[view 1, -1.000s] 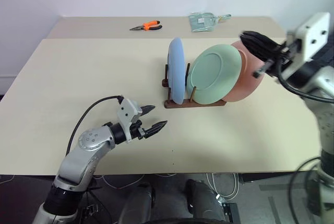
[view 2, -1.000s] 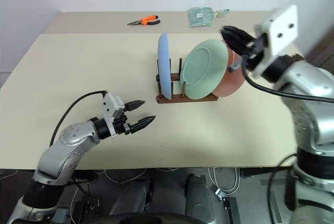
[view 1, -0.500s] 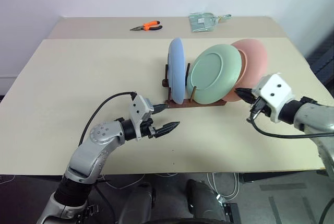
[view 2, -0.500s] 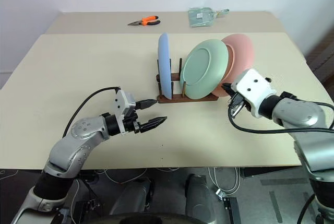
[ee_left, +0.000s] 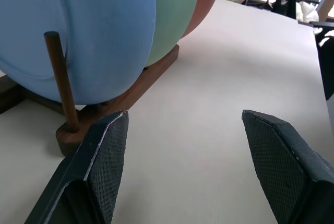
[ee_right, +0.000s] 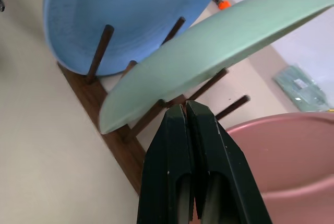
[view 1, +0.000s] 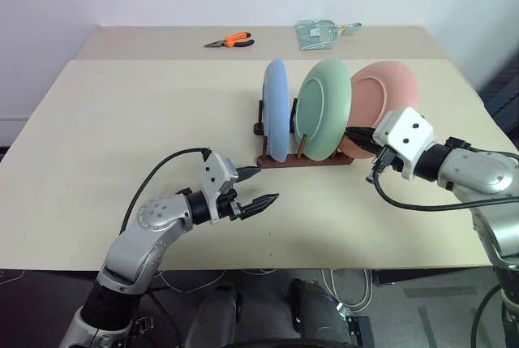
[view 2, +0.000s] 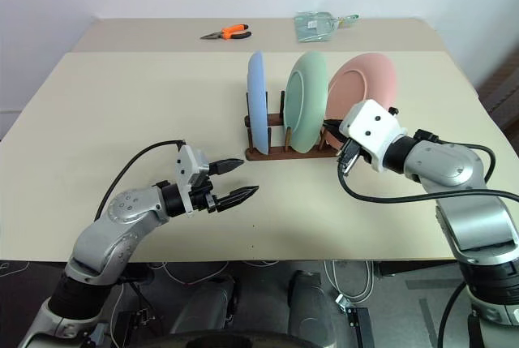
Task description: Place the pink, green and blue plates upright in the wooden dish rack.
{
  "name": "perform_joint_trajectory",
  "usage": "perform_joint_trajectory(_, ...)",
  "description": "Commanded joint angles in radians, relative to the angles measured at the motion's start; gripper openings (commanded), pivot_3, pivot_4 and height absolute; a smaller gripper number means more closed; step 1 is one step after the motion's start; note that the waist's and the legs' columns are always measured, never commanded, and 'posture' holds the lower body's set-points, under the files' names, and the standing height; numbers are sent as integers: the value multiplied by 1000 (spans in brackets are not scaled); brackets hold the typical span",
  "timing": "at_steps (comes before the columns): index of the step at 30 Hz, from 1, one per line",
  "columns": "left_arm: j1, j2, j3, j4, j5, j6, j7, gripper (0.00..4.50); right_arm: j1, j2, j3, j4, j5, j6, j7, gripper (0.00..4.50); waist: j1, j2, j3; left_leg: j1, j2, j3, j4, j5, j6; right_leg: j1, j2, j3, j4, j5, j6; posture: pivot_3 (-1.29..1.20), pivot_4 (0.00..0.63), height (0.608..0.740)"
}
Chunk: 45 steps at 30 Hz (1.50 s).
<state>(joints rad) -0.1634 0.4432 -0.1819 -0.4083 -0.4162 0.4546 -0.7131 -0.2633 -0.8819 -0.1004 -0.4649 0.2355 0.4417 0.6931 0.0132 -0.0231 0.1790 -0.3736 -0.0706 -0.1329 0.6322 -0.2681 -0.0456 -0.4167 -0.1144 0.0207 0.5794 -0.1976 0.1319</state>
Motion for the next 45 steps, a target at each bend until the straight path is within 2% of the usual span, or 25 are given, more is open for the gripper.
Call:
perform_joint_trajectory(1,-16,-5,-6,-17,6,-17,-7,3571,-23,-18,-101,38,-39,-51,-36,44,0,0,0,0,0,0,0,0,0,0,0,0,0,0,0,0,150,740)
perform_joint_trajectory(8,-18,-5,-9,-5,16,-23,-24,3571,-13,-120,-229,228,-187,-150,-98,44,0,0,0,0,0,1,0,0,0,0,0,0,0,2,-3,0,150,740)
perform_joint_trajectory(14,-17,-9,-13,1,22,-23,-31,3571,64,-140,-189,299,-270,-213,-88,44,-2,0,0,1,0,1,0,0,0,1,0,0,0,2,-3,0,150,740)
perform_joint_trajectory(19,-16,-10,-14,4,27,-27,-31,3571,36,-93,-136,299,-255,-236,-79,44,-4,2,0,1,0,1,0,0,0,1,0,1,0,2,-3,0,150,740)
perform_joint_trajectory(27,-8,-12,-10,2,35,-32,-24,3571,-52,-28,-97,180,-160,-179,-21,44,-2,2,0,1,0,1,0,0,0,1,0,1,0,2,-3,0,150,740)
perform_joint_trajectory(36,-11,-20,-13,9,39,-38,-24,3571,-57,-30,-103,97,-76,-144,34,44,-1,2,0,1,0,0,0,0,0,2,0,0,0,2,-3,0,150,740)
perform_joint_trajectory(45,-13,-24,-17,14,43,-42,-28,3571,-31,-68,-117,135,-145,-155,17,44,-1,2,0,1,0,0,0,0,0,2,0,0,0,2,-3,0,150,740)
